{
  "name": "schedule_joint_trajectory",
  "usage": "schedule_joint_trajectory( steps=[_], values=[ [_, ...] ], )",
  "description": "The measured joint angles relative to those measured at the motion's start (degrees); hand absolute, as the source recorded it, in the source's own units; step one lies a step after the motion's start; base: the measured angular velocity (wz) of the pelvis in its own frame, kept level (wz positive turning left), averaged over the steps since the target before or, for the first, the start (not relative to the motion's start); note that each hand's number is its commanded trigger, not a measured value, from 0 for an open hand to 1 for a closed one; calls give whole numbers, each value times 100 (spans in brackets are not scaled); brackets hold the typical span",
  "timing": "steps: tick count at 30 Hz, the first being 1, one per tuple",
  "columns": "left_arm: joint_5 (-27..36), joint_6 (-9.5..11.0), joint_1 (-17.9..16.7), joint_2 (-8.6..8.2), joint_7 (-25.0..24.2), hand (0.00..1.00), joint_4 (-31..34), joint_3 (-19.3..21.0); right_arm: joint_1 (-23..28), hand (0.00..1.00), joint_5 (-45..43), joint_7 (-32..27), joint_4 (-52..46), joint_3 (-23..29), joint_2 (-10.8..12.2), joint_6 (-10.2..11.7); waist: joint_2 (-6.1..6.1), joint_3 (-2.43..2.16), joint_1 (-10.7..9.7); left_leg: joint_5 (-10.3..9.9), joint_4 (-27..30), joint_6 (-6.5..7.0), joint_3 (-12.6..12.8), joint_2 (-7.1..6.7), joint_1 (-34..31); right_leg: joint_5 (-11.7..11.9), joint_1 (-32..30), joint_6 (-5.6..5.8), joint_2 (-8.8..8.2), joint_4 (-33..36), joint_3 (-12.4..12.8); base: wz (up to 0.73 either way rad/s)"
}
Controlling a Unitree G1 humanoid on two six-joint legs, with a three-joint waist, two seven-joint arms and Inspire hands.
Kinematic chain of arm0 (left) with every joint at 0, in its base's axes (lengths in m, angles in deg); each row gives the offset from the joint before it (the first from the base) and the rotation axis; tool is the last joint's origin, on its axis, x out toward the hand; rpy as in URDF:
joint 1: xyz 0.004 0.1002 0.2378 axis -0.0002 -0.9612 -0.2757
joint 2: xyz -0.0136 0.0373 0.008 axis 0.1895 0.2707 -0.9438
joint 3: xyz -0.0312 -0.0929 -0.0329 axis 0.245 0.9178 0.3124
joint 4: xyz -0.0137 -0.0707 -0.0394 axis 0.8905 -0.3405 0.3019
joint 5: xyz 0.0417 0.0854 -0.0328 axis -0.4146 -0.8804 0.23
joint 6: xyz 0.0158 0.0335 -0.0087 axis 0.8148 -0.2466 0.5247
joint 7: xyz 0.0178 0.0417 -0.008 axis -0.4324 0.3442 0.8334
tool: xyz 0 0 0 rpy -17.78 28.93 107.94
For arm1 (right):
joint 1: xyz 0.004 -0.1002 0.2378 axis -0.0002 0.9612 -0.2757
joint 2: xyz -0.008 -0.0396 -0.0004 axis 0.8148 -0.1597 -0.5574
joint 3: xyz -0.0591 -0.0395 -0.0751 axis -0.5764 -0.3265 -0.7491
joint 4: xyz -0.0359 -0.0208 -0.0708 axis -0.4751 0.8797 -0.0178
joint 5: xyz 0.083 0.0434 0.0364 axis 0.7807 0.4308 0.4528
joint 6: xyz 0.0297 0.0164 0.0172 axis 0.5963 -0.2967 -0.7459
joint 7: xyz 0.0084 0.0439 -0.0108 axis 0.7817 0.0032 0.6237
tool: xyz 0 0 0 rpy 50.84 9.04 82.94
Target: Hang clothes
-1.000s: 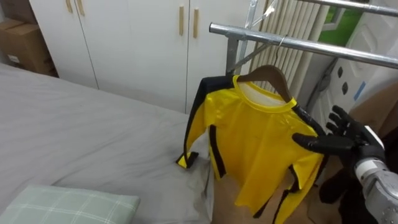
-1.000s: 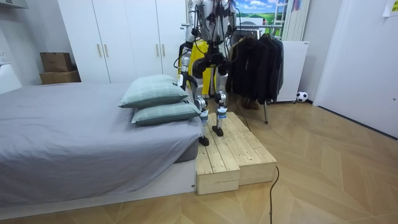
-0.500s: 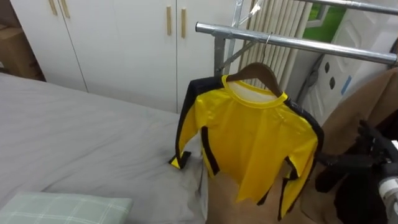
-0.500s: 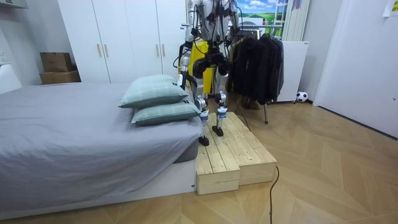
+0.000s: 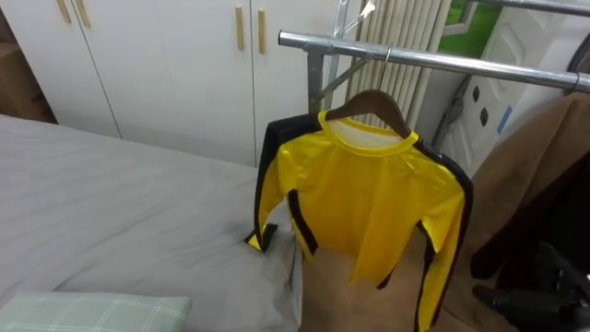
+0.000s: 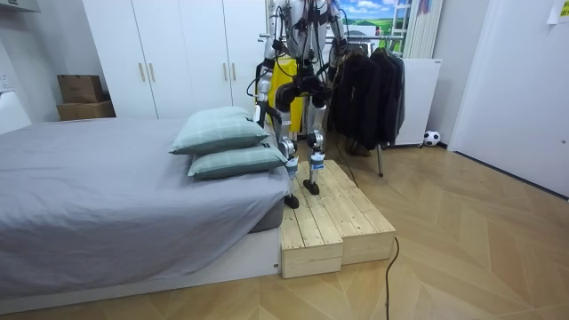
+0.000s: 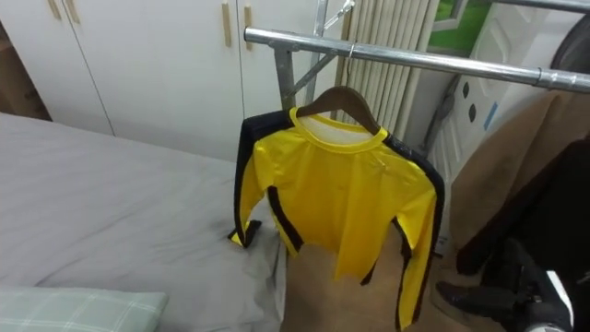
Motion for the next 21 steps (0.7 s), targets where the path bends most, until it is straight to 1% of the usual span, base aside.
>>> schedule_joint_trajectory(
  steps=[3, 5, 7, 8, 9, 11, 13, 16, 18, 19, 20, 21],
  values=[
    [-1, 3, -1, -10, -6, 0, -1, -1, 198, 0, 16, 48, -47, -1, 186, 67, 29, 5, 3, 0, -6, 0, 16, 1, 1, 0, -6, 0, 6, -1, 28, -3],
    [5, 4, 0, -54, -8, 0, 0, -17, 403, 0, 248, 178, 33, -29, 329, 186, 103, 6, 3, -7, -4, 0, 23, -1, 30, -2, 28, 3, 8, -1, 40, 0],
    [6, 5, -1, -88, -8, 0, -7, -19, 536, 0, 256, 303, 281, -115, 401, 253, 154, 10, 2, -8, -30, 0, 23, -7, 105, -13, 62, 18, 6, 6, 43, 0],
    [3, 8, -1, -105, -8, 0, -17, -16, 626, 0, 256, 421, 545, -166, 450, 354, 213, 17, -1, -8, -45, 0, 23, -7, 124, -15, 82, 20, 6, -10, 43, 0],
    [4, 13, -1, -112, -8, 0, -18, -18, 657, 0, 262, 479, 720, -186, 474, 403, 196, 5, -9, -8, -49, 1, 23, -8, 132, -18, 92, 25, 5, -12, 41, 0],
    [6, 57, -1, -132, -7, 0, -38, -26, 809, 0, 417, 688, 1367, -261, 539, 410, 223, 12, -11, -10, -63, 2, 49, -8, 132, -25, 83, 24, 10, 3, 56, -3],
    [6, 87, -1, -135, -7, 0, -52, -26, 891, 0, 618, 791, 1757, -309, 604, 419, 231, 11, -19, -11, -97, 3, 78, -7, 94, -25, 39, 22, 15, 16, 84, -7],
    [-4, 97, 2, -135, -7, 0, -62, -34, 916, 0, 915, 1045, 2496, -311, 706, 431, 226, 8, -104, -9, -95, 2, 53, -7, 31, -32, 13, 17, 14, 11, 71, 1],
    [-5, 119, 2, -140, -9, 0, -111, -66, 965, 0, 1060, 1190, 2781, -313, 760, 452, 234, 13, -151, -8, -88, 0, 52, -6, 41, -30, 39, 13, 17, 3, 73, 0],
    [-2, 138, -1, -146, -9, 0, -154, -66, 975, 0, 1173, 1293, 3047, -308, 796, 530, 240, 20, -172, -6, -72, -1, 55, -6, 98, -29, 43, 13, 18, -6, 76, 0],
    [0, 147, -1, -147, -9, 0, -178, -69, 1005, 0, 1235, 1343, 3240, -305, 835, 556, 243, 19, -174, -7, -78, -1, 59, -6, 108, -33, 65, 19, 17, -4, 78, 0],
    [0, 147, 0, -147, -9, 0, -179, -87, 1021, 0, 1236, 1407, 3399, -308, 866, 561, 254, 27, -185, -8, -87, 0, 58, -9, 105, -35, 64, 21, 14, -6, 77, 0]
  ],
)
